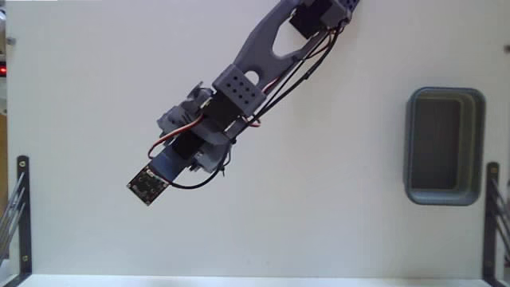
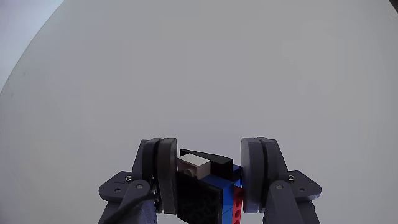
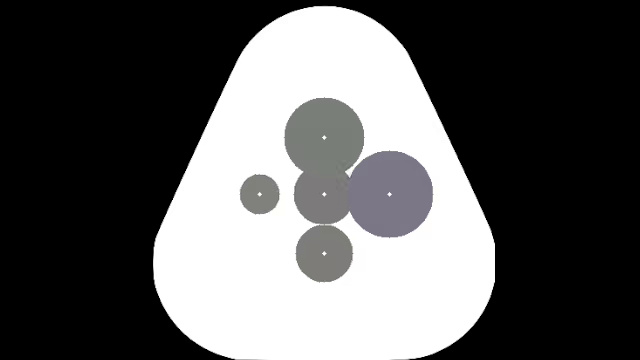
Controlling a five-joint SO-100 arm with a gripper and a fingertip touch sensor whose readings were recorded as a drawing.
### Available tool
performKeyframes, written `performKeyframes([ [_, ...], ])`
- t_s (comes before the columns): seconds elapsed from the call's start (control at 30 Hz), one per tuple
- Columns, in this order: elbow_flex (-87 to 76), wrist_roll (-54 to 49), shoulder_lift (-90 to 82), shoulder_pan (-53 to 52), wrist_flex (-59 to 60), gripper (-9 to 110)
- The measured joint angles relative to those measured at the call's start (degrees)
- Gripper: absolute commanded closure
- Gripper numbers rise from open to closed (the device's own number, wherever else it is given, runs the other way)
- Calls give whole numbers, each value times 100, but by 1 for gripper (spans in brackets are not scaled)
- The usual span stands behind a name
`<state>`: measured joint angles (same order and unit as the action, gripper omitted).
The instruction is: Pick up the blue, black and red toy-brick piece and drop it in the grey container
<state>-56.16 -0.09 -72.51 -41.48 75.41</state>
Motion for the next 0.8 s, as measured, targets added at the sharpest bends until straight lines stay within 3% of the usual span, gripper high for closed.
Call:
performKeyframes([
  [0.23, 1116, 0, 281, 0, 791, 53],
  [0.8, 1160, 9, 281, 97, 844, 53],
])
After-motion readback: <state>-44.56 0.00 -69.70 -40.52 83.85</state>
